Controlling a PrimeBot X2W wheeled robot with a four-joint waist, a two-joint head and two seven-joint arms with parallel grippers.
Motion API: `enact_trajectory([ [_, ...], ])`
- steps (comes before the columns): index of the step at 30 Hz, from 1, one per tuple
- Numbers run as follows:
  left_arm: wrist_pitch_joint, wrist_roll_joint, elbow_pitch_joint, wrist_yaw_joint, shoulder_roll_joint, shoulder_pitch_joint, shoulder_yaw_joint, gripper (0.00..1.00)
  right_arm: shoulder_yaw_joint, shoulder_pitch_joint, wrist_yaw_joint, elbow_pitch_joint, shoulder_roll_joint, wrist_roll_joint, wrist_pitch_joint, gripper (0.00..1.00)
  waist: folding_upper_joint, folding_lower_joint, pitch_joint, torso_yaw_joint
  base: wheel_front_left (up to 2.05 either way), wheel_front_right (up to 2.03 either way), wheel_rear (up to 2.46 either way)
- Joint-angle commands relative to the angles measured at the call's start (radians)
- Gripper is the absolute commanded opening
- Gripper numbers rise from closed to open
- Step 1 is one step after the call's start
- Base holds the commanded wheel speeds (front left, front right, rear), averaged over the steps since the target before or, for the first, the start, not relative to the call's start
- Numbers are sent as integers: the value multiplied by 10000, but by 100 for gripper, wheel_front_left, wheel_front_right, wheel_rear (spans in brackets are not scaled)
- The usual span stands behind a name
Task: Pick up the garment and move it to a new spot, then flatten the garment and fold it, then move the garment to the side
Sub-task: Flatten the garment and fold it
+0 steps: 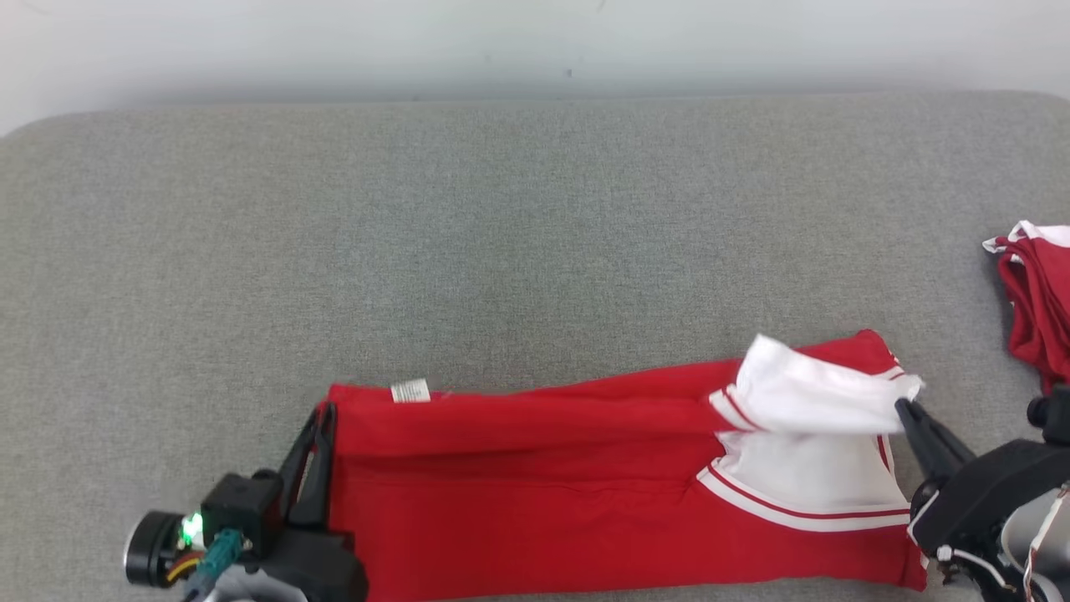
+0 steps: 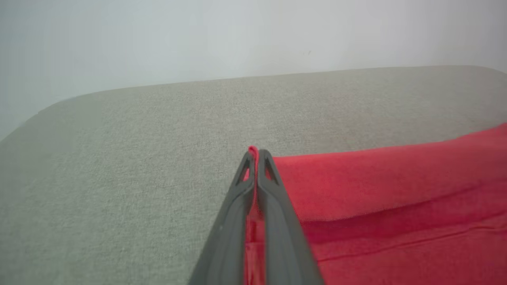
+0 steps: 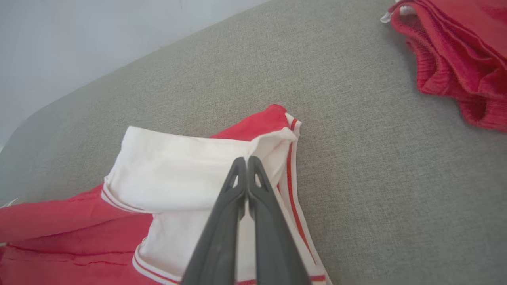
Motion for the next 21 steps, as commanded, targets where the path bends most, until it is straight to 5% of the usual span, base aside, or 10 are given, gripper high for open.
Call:
enact_trajectory([
  [1,-23,62,36,-43,-66,276,62,0,10,233,-21,-69,83,55,97,0,1,1,-81,19,0,0,0],
  [8,-24,234,401,-198,-371,866,185,1,82,1058,-21,-307,81,126,734,0,1,1,-306,20,0,0,0],
  [10,-23,314,603,-212,-409,974,192,94,48,1301,-21,-313,126,98,994,0,1,1,-377,5,0,0,0],
  [11,-24,376,667,-160,-438,999,222,100,68,1456,-21,-351,109,48,1162,15,1,1,-399,-1,0,0,0],
  [12,-23,294,767,-132,-494,1038,288,100,-41,1545,-21,-387,124,-38,1261,100,1,1,-423,-11,0,0,0],
  [21,-23,776,160,210,-776,1495,1356,100,-536,1986,-21,-959,353,-672,1356,100,1,1,-732,-17,0,0,0],
])
